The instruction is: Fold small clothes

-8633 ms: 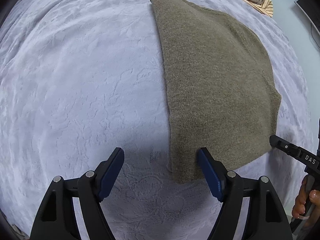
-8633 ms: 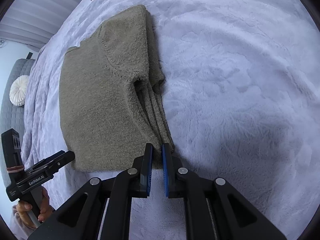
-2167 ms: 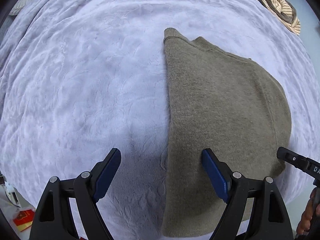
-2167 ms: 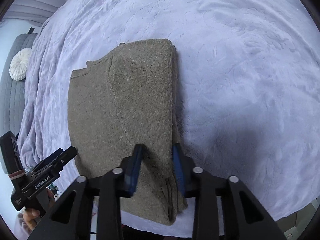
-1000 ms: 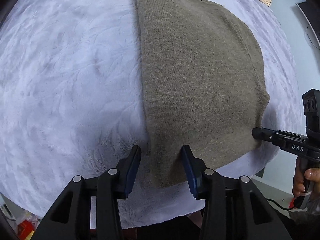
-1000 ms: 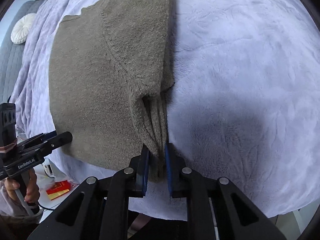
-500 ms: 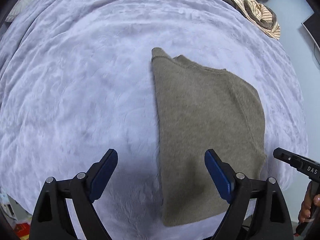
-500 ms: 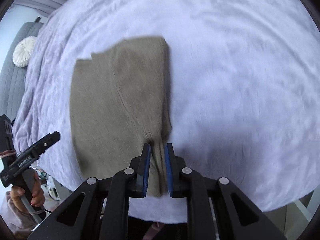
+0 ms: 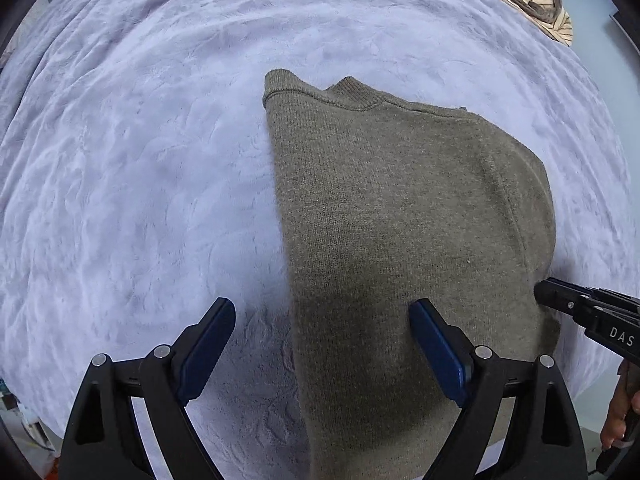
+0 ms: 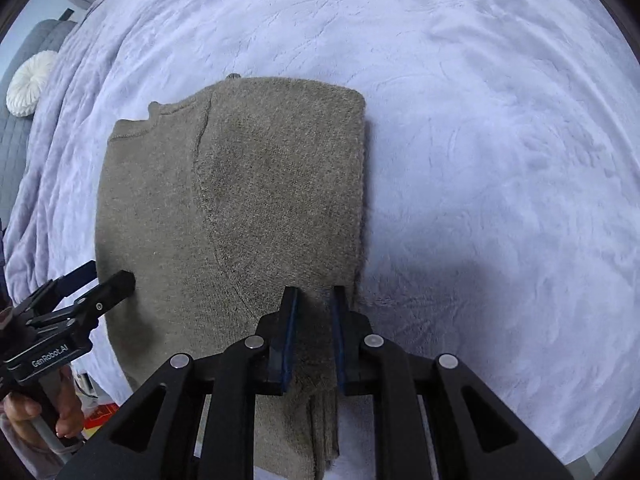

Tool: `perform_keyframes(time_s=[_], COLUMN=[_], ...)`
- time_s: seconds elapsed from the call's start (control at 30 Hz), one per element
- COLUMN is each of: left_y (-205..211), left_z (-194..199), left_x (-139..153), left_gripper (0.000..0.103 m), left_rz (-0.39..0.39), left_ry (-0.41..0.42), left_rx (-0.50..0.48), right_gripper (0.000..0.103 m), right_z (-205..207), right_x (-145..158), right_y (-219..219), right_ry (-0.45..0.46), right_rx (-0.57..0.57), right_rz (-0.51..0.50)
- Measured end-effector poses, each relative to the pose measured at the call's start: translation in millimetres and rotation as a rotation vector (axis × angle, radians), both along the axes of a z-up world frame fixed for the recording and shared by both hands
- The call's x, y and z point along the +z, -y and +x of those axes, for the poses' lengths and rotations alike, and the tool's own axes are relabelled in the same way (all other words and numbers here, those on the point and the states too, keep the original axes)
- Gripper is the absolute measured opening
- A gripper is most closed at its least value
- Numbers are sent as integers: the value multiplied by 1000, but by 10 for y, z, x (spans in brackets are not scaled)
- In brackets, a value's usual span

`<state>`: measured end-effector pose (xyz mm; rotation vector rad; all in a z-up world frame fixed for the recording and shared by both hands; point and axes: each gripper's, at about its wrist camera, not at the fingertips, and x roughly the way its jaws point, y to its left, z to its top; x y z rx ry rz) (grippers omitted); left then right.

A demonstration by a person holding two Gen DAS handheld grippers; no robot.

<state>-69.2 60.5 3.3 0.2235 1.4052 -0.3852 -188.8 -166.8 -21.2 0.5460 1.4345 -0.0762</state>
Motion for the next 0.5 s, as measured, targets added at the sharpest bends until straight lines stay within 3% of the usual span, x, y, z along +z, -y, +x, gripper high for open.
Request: perform_keyframes(time_s=[0.3, 0.5], left_y=[-29, -62], left_z=[-54, -139], left_x=[-16, 8], left_gripper=[90, 90], left_rz=[6, 12], left_ry=[-17, -29], left_rx=[-5, -12], right_gripper=[20, 20], right_z=[-269, -144], right_x=[117, 155], right_y=[52, -127], right_ry=[-3, 3], right_rx=[-46, -34], right_rz=[21, 23])
